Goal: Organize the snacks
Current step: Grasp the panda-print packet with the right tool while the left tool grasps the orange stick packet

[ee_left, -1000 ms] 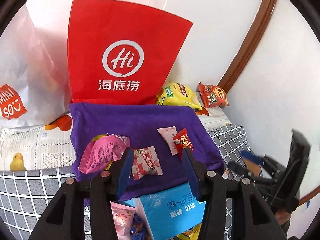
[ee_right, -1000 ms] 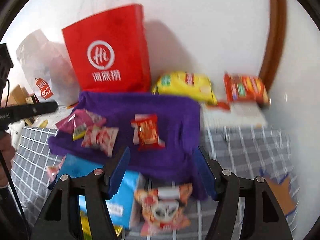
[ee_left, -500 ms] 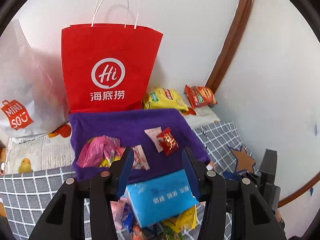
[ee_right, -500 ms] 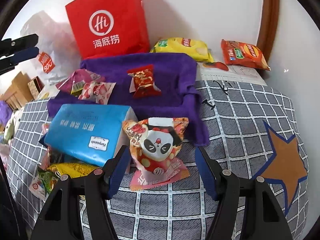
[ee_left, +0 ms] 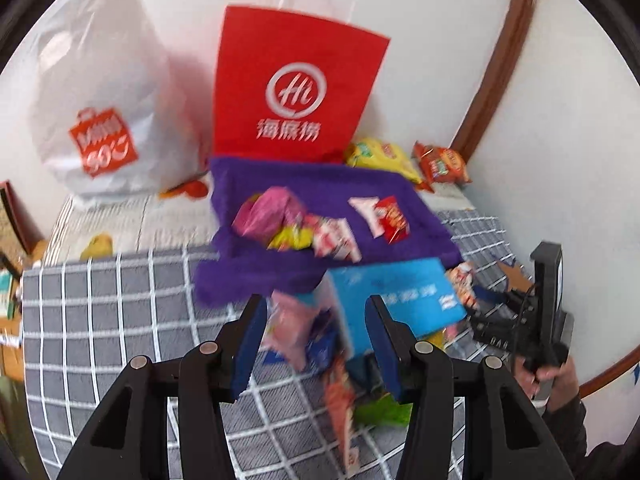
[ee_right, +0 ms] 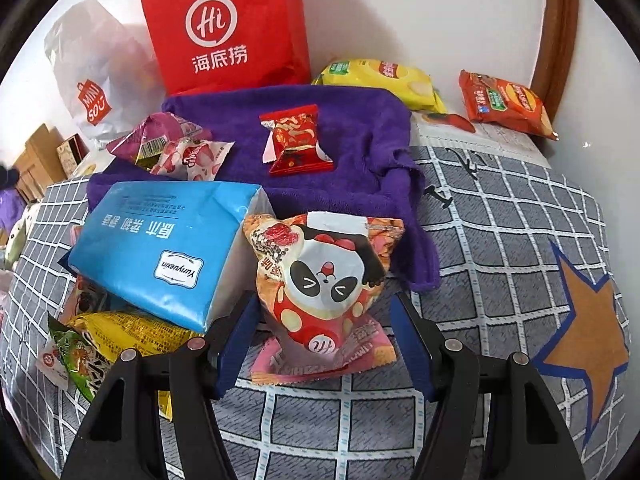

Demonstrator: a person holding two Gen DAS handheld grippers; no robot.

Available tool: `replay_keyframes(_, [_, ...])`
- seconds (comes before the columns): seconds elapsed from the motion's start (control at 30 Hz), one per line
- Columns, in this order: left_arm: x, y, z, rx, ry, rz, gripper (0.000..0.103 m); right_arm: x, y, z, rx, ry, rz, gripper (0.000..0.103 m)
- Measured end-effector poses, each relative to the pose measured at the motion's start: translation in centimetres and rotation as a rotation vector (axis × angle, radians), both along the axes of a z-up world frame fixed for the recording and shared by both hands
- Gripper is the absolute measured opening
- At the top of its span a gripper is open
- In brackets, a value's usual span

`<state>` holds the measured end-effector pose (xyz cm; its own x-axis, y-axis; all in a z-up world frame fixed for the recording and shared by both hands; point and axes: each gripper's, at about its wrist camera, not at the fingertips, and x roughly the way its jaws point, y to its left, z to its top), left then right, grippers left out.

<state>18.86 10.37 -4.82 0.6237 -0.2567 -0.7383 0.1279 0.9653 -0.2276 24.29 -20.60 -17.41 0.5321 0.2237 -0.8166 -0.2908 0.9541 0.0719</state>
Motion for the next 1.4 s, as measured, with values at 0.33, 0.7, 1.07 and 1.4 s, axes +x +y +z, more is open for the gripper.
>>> replay_keyframes(0.33, [0.3, 0.7, -3.1, 0.002, 0.071, 0.024, 0.049, -0.3, -0.7, -0.7, 0.016, -0.006, -0.004, 0.058])
replay_keyframes(0.7, [-1.1, -1.3, -6.6, 0.007, 0.154, -0.032, 0.049, -3.6, -2.4, 2.8, 0.077, -0.057, -0.015, 0.058])
replay_keyframes(1.07, [-2.7, -3.3, -9.1, 0.033, 0.2, -0.065, 0.047, -5.5, -1.5, 2.5, 0.047, -0.056, 0.01, 0.058])
replay_keyframes(1.4, [-2.7, -3.9, -10.4, 0.054, 0.197, -0.051, 0.046, -6.7, -1.2, 2.2, 0.044, -0.049, 0.02, 0.058])
